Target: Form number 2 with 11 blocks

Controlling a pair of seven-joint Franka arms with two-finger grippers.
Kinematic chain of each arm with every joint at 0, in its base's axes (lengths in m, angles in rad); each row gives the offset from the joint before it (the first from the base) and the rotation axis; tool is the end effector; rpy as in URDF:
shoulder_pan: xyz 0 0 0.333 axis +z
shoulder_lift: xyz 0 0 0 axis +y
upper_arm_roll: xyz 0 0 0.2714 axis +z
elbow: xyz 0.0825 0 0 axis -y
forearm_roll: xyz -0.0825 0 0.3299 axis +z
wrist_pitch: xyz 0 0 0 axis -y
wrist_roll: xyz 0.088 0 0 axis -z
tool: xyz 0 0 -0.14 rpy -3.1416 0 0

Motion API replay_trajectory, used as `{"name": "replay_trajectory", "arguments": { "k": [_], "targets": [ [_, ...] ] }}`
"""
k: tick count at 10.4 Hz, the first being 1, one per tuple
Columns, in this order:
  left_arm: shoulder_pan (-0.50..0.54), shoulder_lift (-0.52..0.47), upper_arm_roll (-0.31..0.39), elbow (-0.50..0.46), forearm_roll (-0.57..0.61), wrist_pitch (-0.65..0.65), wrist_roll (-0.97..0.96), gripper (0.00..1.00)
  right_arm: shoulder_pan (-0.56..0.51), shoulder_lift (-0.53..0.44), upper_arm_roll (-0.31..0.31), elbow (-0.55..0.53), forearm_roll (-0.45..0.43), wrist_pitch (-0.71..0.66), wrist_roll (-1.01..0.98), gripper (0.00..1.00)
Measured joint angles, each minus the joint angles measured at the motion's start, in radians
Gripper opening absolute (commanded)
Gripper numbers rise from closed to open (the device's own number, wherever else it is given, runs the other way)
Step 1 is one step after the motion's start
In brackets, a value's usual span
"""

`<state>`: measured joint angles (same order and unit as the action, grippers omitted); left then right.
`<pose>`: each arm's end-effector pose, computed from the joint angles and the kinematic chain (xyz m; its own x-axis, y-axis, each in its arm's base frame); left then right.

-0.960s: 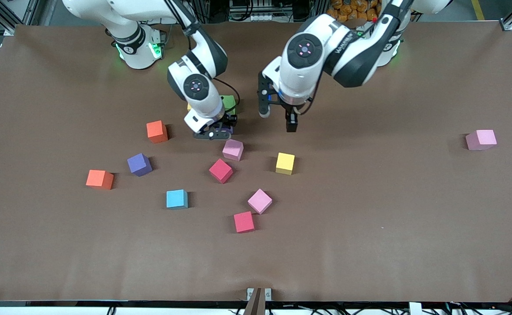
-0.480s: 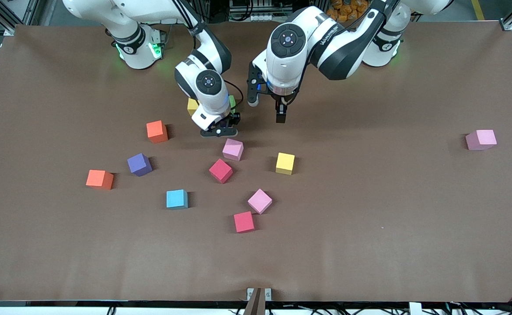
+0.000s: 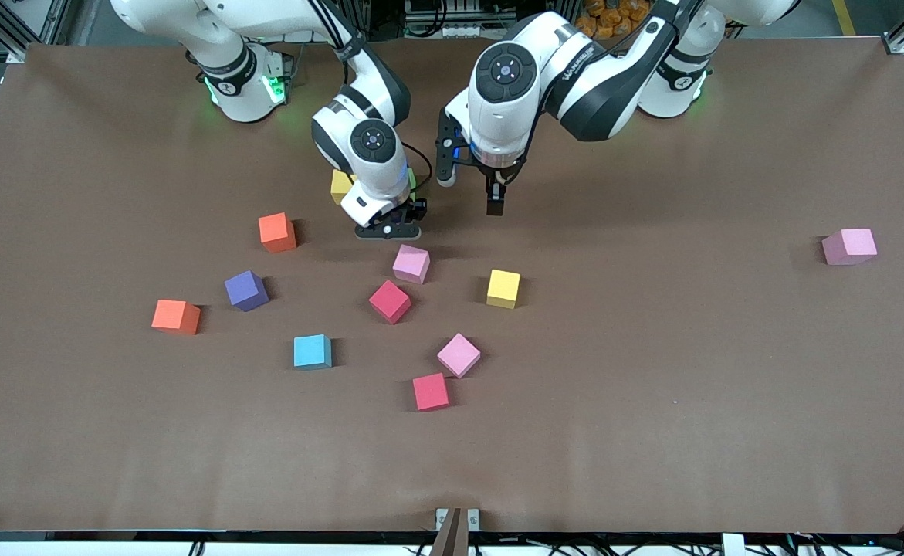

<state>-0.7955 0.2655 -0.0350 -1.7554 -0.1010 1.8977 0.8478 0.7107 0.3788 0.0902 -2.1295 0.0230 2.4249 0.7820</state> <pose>0.3666 -0.4156 0.3549 -0.0690 -0.9976 -0.0074 -0.9849 0.0670 0.1595 0.3570 0.3712 0.1915 0.9958 -0.0052 -0.0916 -0.0029 -0.9997 0.0249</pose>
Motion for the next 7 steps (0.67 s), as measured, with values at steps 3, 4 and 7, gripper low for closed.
{"name": "replay_trajectory", "arguments": {
  "k": [3, 4, 7],
  "targets": [
    [-0.004, 0.0, -0.003, -0.001, 0.0, 0.0, 0.0, 1.0, 0.001, 0.0, 0.023, -0.006, -0.001, 0.0, 0.015, 0.0],
    [-0.004, 0.0, -0.003, -0.001, 0.0, 0.0, 0.0, 1.0, 0.001, 0.0, 0.03, -0.008, -0.001, 0.001, 0.017, 0.0],
    [-0.004, 0.0, -0.003, -0.001, 0.0, 0.0, 0.0, 1.0, 0.001, 0.0, 0.039, -0.02, -0.033, 0.018, 0.018, 0.0]
  ]
}}
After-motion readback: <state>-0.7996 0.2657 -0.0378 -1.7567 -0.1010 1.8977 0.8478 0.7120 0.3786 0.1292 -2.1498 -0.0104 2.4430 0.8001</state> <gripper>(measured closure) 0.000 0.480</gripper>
